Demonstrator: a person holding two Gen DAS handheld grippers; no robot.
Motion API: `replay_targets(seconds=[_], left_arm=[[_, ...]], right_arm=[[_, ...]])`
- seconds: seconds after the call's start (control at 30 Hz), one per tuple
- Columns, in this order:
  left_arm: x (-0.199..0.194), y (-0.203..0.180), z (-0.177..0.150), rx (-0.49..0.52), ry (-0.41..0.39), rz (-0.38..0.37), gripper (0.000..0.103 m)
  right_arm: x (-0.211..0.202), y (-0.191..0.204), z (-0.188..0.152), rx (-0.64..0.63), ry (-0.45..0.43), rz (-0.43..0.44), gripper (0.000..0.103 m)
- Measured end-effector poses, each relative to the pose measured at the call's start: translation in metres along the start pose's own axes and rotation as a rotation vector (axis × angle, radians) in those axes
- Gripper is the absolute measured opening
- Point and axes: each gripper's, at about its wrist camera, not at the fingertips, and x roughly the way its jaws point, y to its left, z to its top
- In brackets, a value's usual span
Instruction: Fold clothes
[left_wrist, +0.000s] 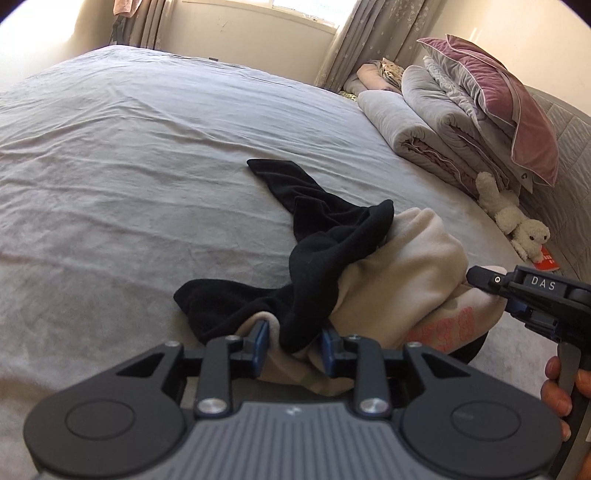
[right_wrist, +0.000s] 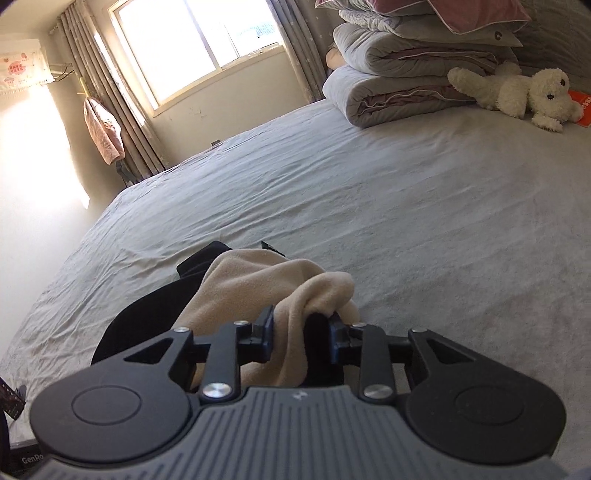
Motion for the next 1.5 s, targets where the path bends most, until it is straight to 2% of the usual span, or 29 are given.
replay_targets(seconds=[0.13, 0.23, 0.33, 0.47, 0.53, 0.57, 0.63, 0.7, 0.73, 0.77, 0.83, 0.9, 0.93, 1.03, 1.3, 1.43, 1.5], left_arm=[[-0.003, 0.0, 0.0, 0.005, -0.014, -0.012, 0.055], [-0.004, 0.002, 0.003, 0.002, -0.032, -0.01, 0.064], [-0.007, 0.002, 0.005, 0.008, -0.06, -0.003, 0.069], [-0.006, 0.002, 0.007, 0.034, -0.072, -0.005, 0.069], [-0.004, 0.002, 0.007, 0.04, -0.067, -0.005, 0.067], [-0.003, 0.003, 0.008, 0.04, -0.061, -0.006, 0.066], [-0.001, 0.004, 0.008, 0.039, -0.051, -0.008, 0.055], [0.0, 0.006, 0.007, 0.035, -0.045, -0.005, 0.051], [0.0, 0.006, 0.007, 0.036, -0.041, -0.005, 0.042], [0.0, 0.006, 0.007, 0.037, -0.038, -0.003, 0.038], [0.001, 0.006, 0.007, 0.036, -0.038, 0.002, 0.018], [0.001, 0.006, 0.008, 0.029, -0.042, -0.001, 0.011], [0.001, 0.007, 0.008, 0.025, -0.046, 0.001, 0.011], [-0.002, 0.006, 0.009, 0.019, -0.064, 0.012, 0.01], [-0.012, 0.011, 0.012, -0.003, -0.095, 0.025, 0.01], [-0.016, 0.015, 0.013, -0.014, -0.101, 0.035, 0.009], [-0.016, 0.018, 0.014, -0.021, -0.097, 0.041, 0.009]], right_arm=[[-0.007, 0.001, -0.004, -0.025, -0.001, 0.001, 0.064], [-0.009, -0.001, -0.007, 0.0, 0.02, 0.02, 0.072], [-0.009, 0.002, -0.011, 0.014, 0.045, 0.037, 0.077], [-0.007, 0.008, -0.019, 0.022, 0.082, 0.06, 0.083], [-0.004, 0.014, -0.025, 0.005, 0.102, 0.06, 0.089], [-0.002, 0.018, -0.028, -0.01, 0.106, 0.05, 0.089], [0.002, 0.023, -0.032, -0.034, 0.104, 0.028, 0.089], [0.005, 0.025, -0.035, -0.036, 0.101, 0.012, 0.089], [0.007, 0.024, -0.035, -0.023, 0.105, 0.009, 0.086], [0.009, 0.023, -0.035, -0.011, 0.11, 0.005, 0.081], [0.012, 0.021, -0.036, -0.003, 0.12, -0.01, 0.055], [0.013, 0.021, -0.037, 0.002, 0.109, -0.015, 0.044], [0.012, 0.021, -0.037, 0.004, 0.102, -0.017, 0.039], [0.006, 0.023, -0.032, -0.018, 0.063, -0.015, 0.03], [-0.002, 0.02, -0.014, -0.037, -0.024, -0.018, 0.024], [0.0, 0.017, -0.002, -0.067, -0.088, -0.033, 0.017], [0.001, 0.014, 0.001, -0.048, -0.09, -0.02, 0.017]])
